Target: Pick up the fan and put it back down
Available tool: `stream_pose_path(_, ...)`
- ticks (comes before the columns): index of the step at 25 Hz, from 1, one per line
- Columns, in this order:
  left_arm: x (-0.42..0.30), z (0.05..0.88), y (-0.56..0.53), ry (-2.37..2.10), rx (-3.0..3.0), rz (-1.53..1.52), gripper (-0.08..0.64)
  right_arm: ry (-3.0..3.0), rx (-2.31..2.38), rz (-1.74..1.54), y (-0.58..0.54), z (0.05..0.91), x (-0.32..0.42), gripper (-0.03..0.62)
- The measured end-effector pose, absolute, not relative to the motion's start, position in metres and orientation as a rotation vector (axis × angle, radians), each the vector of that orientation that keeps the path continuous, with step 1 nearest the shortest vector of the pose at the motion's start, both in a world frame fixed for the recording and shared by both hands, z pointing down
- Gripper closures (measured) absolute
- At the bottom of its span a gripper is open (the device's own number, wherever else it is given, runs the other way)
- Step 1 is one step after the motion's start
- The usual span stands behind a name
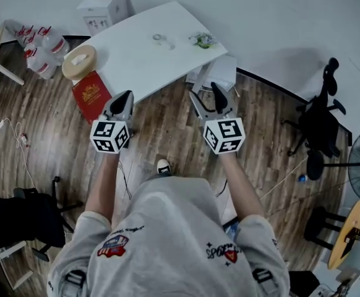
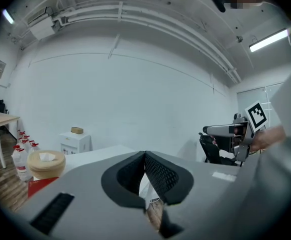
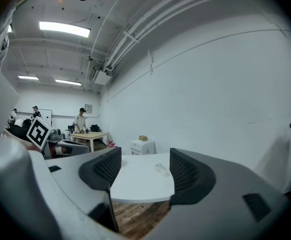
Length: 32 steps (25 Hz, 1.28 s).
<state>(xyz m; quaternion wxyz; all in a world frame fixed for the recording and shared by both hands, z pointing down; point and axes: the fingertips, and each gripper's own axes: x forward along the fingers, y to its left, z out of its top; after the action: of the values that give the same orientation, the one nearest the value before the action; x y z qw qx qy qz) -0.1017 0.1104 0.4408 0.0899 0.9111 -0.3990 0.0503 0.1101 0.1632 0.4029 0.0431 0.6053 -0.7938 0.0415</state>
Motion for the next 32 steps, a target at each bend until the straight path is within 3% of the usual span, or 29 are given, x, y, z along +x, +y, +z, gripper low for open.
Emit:
stream_pose_path(20,-0.144,0.467,-0.083,-1.412,2.520,0.195,0.555,-2.573,1.534,0.078,-0.097,0.435,0.078,0.314)
stream_pose_path(32,-0.109,0.454,-0.242,-1.659,2.380,0.170,0.555,-2.681,1.310,0.101,-0.310,0.433,0.115,0.313)
